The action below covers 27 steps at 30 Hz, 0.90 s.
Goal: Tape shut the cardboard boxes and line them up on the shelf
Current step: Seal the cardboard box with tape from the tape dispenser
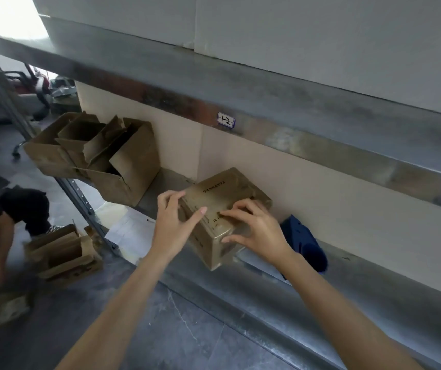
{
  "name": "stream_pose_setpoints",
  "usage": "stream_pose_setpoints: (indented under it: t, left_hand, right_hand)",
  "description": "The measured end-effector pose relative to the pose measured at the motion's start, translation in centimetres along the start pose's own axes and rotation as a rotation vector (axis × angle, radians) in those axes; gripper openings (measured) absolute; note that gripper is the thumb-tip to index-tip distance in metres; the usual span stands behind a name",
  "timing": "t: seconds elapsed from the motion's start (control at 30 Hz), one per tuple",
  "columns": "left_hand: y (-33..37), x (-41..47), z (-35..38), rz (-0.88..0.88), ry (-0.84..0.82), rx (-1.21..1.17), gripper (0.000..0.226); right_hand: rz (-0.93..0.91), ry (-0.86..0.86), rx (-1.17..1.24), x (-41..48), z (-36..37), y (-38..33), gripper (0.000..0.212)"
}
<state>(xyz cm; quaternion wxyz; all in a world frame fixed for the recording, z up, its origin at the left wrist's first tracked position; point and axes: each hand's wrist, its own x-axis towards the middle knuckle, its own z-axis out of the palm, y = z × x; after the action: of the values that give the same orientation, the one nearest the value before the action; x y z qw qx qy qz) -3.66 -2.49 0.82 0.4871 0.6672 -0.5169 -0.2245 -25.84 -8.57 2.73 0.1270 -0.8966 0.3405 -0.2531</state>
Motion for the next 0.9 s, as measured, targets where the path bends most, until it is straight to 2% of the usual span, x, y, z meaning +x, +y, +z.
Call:
stream_pose_setpoints:
  t: [0.1, 0.2, 0.3, 0.43, 0.53, 0.63, 0.73, 0.9]
  left_hand:
    - [0.3, -0.3, 0.9, 0.023, -0.016, 0.026, 0.093]
    - [-0.2, -0.2, 0.8, 0.000, -0.049, -0.034, 0.091]
    - [-0.6, 0.6, 0.1, -0.006, -0.099, -0.083, 0.089]
    - [-0.8, 2.5, -0.9, 0.008, -0.226, -0.133, 0.073]
    - [-1.5, 4.1, -1.2, -0.004, -0.270, -0.148, 0.066]
    - [-1.2, 5.7, -1.1, 0.011, -0.306, -0.109, 0.061]
    - [-0.8, 6.8, -0.4, 0.033, -0.340, -0.063, 0.068]
    - [-0.9, 7.7, 0.9, 0.149, -0.310, 0.078, 0.078]
  right_hand:
    - [0.084, 0.037, 0.103, 0.0, -0.9, 1.2, 0.077]
    - [0.212, 0.012, 0.094, -0.2, -2.0, 3.2, 0.082]
    - [0.333, -0.038, 0.251, -1.1, -1.8, 4.0, 0.073]
    - [0.364, 0.140, 0.311, -1.7, -1.2, 3.6, 0.051]
    - [0.369, 0.224, 0.344, -1.8, -0.6, 2.6, 0.047]
    - [0.335, 0.283, 0.291, -1.8, 0.1, 1.2, 0.046]
    - [0.320, 0.278, 0.227, -1.7, 0.4, 0.1, 0.049]
    - [0.472, 0.250, 0.110, -0.2, 0.1, -1.0, 0.048]
